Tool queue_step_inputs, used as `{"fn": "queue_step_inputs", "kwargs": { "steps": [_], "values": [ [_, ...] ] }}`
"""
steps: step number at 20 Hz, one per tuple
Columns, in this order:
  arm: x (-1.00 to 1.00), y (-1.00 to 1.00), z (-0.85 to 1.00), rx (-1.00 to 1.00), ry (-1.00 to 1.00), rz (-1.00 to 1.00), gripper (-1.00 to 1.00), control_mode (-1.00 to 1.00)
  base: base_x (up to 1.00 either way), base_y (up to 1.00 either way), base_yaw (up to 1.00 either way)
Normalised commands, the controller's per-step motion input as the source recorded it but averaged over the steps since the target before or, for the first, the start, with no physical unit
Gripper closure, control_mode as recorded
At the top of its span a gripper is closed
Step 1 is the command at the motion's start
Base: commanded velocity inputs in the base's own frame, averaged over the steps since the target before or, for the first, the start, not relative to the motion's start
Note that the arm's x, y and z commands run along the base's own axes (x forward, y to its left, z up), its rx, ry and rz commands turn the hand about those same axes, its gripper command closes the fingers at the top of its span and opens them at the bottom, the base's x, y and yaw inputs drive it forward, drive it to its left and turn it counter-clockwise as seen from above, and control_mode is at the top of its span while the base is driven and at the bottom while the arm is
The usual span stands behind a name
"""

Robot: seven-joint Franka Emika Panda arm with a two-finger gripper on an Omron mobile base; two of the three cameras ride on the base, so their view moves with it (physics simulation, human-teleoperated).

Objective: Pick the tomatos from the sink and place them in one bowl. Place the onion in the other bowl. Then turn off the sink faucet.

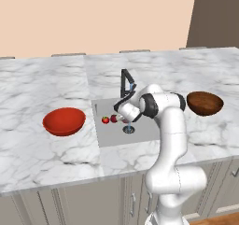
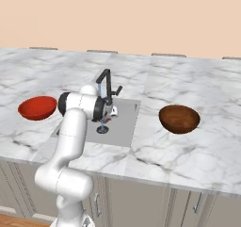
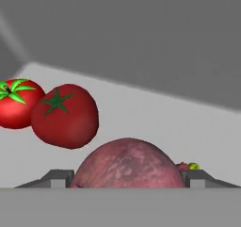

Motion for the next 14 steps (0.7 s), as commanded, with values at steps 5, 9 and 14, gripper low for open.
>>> {"fn": "queue_step_inputs", "kwargs": {
  "steps": [5,9,14],
  "values": [
    [-0.49,-0.30,-0.01,0.04,-0.06,0.00,1.00,-1.00,0.00,0.00,0.00],
    [-0.54,-0.27,0.00,0.02,-0.08,0.00,1.00,-1.00,0.00,0.00,0.00],
    [-0.54,-0.10,0.26,0.01,-0.08,0.00,1.00,-1.00,0.00,0.00,0.00]
  ]
}}
